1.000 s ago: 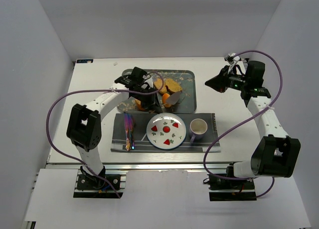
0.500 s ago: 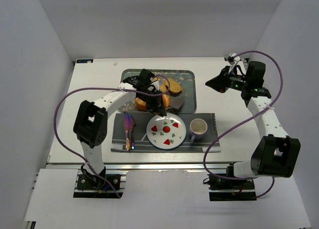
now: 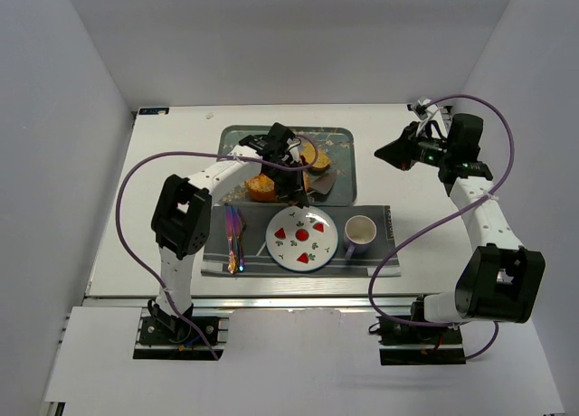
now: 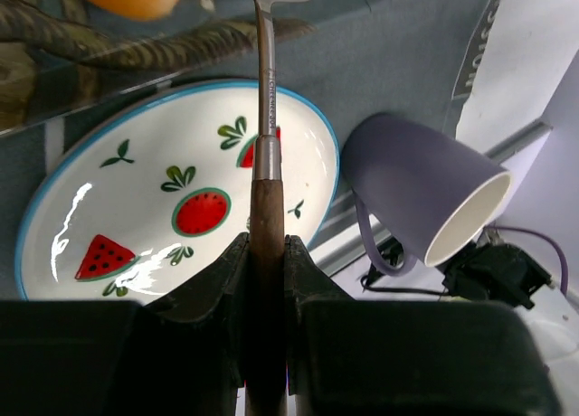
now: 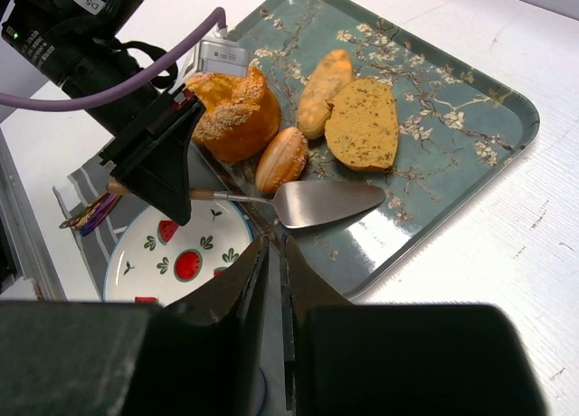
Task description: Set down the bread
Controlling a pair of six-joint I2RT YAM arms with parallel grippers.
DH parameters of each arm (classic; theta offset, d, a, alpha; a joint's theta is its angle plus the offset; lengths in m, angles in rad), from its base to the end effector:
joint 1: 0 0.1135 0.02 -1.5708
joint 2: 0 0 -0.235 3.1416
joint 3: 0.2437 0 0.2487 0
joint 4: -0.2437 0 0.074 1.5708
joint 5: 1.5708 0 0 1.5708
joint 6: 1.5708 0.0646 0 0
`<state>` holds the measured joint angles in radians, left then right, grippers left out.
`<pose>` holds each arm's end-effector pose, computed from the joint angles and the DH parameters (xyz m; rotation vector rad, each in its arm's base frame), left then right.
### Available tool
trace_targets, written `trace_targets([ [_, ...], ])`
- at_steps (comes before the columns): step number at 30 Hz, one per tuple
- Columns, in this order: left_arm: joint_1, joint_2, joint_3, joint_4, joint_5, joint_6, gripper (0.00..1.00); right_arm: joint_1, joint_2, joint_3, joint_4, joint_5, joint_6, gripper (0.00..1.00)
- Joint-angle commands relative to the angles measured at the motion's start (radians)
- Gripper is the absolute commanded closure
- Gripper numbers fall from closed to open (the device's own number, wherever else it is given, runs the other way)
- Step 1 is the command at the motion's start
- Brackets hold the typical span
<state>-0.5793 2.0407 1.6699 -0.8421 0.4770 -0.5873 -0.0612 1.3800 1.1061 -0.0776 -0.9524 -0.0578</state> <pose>0.3345 -0.2543 0.1684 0.1189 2.9736 -0.8995 0.3313 0.0324 0.2984 -0.6235 1.7403 0.8232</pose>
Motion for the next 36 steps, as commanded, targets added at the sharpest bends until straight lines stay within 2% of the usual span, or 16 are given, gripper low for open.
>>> trace_targets([
  [1,0.004,-0.013,0.030,-0.038,-0.090,-0.045,1.00,-0.008,-0.025,0.000,0.042,-0.022,0.012,0.84],
  [10,0.004,-0.030,-0.002,-0.078,-0.181,-0.066,1.00,-0.012,-0.021,-0.005,0.058,-0.028,0.026,0.84],
  [15,0.004,-0.054,-0.042,-0.084,-0.186,-0.063,1.00,-0.015,-0.019,-0.003,0.067,-0.031,0.032,0.84],
  [28,0.004,-0.128,-0.030,-0.181,-0.212,-0.034,1.00,-0.017,-0.021,-0.015,0.073,-0.040,0.047,0.84],
  [36,0.004,-0.129,-0.029,-0.180,-0.245,-0.037,1.00,-0.019,-0.025,-0.018,0.095,-0.045,0.050,0.84],
])
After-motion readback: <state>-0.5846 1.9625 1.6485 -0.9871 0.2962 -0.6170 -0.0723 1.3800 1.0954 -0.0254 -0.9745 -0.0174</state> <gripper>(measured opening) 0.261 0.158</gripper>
